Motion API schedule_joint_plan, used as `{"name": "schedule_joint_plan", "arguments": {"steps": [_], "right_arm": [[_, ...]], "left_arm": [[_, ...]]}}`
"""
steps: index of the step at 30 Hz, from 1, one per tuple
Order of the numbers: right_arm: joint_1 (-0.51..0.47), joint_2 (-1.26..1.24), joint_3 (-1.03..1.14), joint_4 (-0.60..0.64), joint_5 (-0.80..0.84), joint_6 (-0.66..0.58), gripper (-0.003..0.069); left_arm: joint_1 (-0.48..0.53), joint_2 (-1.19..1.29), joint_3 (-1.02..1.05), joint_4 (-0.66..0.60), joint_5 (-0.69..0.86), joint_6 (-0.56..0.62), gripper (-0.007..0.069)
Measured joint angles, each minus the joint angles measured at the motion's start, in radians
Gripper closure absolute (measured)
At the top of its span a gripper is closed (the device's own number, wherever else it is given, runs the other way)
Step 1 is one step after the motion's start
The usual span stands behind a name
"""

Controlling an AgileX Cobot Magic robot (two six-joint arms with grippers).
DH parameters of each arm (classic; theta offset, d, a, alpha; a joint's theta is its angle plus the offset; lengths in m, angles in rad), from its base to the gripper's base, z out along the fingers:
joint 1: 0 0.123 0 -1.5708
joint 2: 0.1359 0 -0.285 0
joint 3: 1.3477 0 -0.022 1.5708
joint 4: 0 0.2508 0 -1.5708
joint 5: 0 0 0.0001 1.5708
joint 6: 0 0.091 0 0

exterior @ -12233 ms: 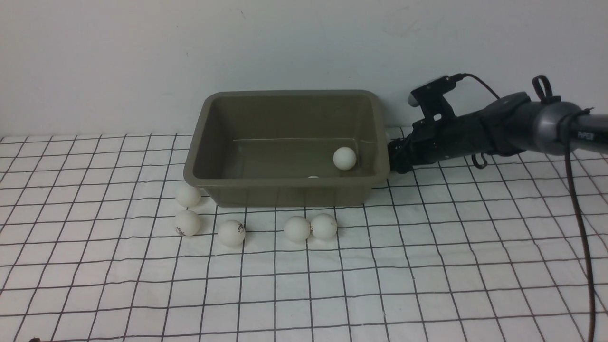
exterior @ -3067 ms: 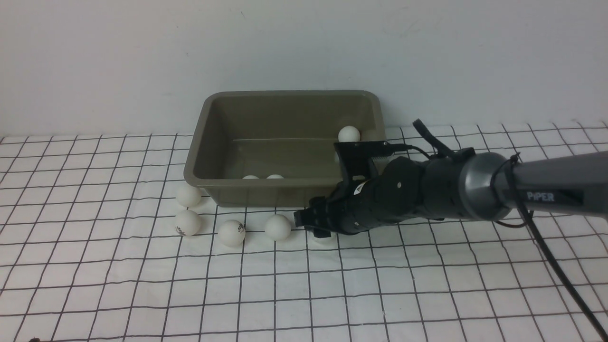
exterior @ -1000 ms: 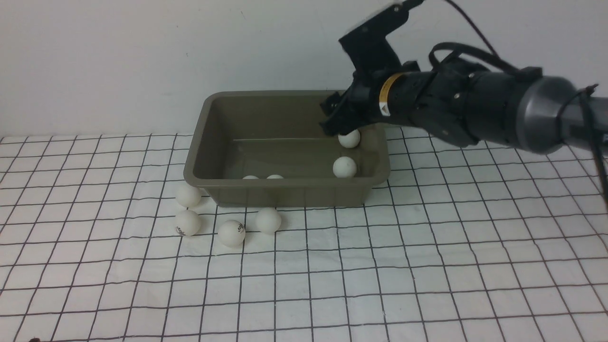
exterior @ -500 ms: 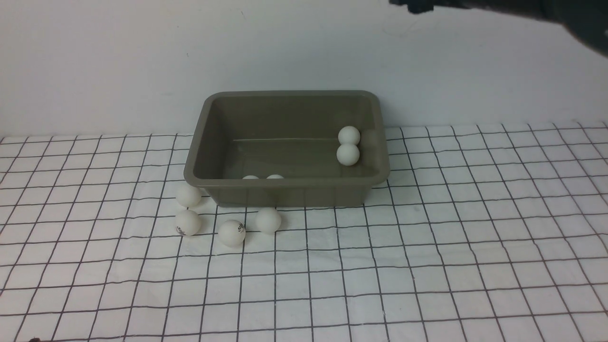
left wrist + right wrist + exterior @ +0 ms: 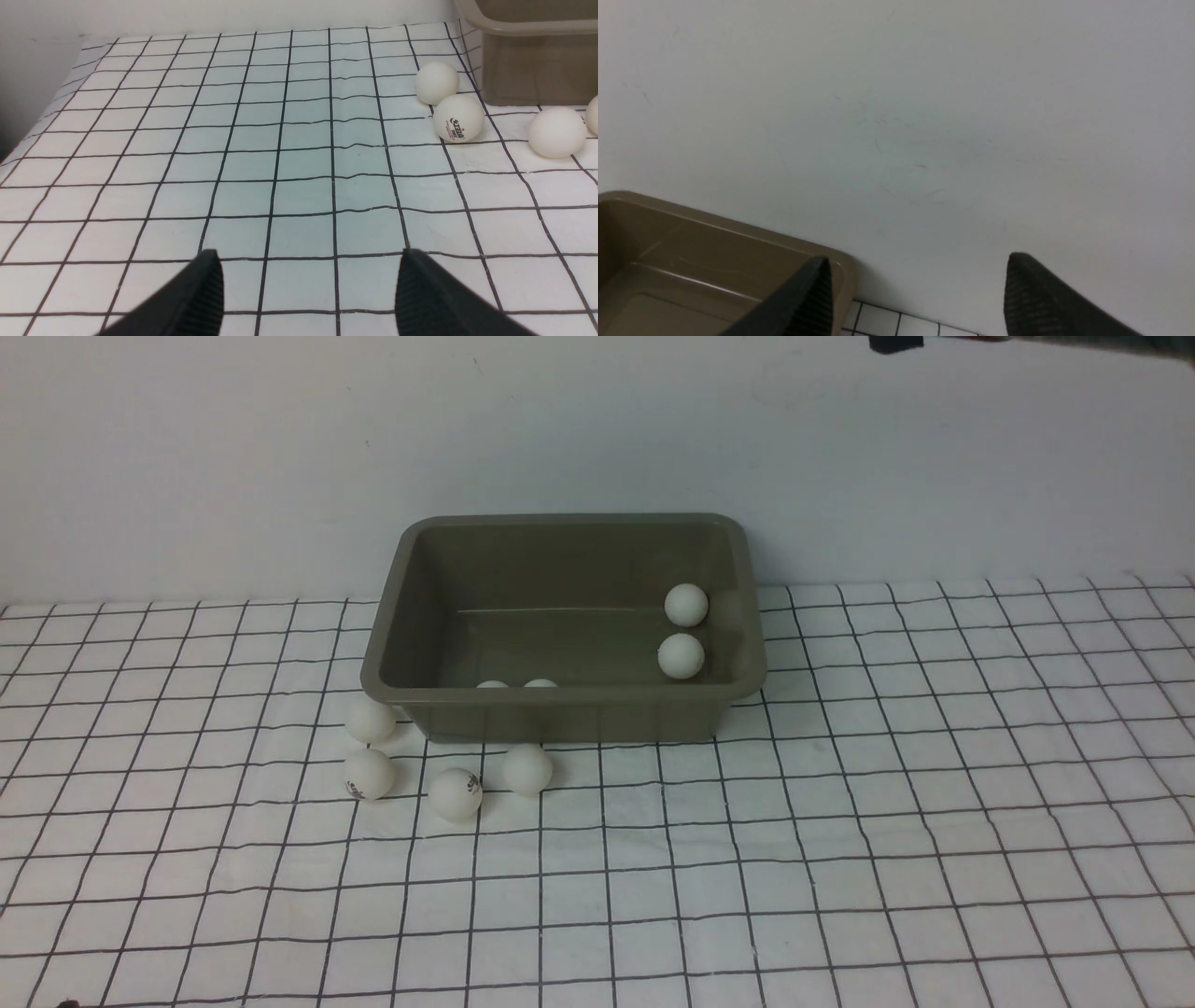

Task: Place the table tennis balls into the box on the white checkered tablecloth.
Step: 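Reach for and grasp a ping pong ball on the table beside the basket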

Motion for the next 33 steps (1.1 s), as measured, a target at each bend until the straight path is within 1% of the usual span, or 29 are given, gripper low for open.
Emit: {"name": "schedule_joint_plan", "arguments": {"steps": [2,5,9,12,17,22,26,32,33], "right_arm": [[0.000,-0.013,0.007,-0.005,0.026,-0.003,0.0206],[0.000,-0.084,0.072,-0.016,0.019,-0.008,0.0206],[0.000,-0.263,0.225,-0.053,-0.062,-0.009,0.0206],[0.000,-0.388,0.347,-0.057,-0.137,-0.008,0.0206],[-0.007,-0.589,0.621,-0.051,-0.243,-0.007,0.0206],[-0.071,-0.734,0.825,-0.029,-0.288,-0.007,0.0206],[-0.130,-0.815,0.940,-0.026,-0.327,-0.007,0.0206],[-0.223,-0.895,1.082,-0.027,-0.445,-0.006,0.0207],[-0.255,-0.922,1.124,-0.032,-0.487,-0.006,0.0207]], "left_arm": [[0.000,0.000,0.000,0.000,0.000,0.000,0.0178],[0.000,0.000,0.000,0.000,0.000,0.000,0.0178],[0.000,0.000,0.000,0.000,0.000,0.000,0.0178],[0.000,0.000,0.000,0.000,0.000,0.000,0.0178],[0.000,0.000,0.000,0.000,0.000,0.000,0.0178],[0.000,0.000,0.000,0.000,0.000,0.000,0.0178],[0.000,0.000,0.000,0.000,0.000,0.000,0.0178],[0.000,0.000,0.000,0.000,0.000,0.000,0.0178],[0.000,0.000,0.000,0.000,0.000,0.000,0.0178]]}}
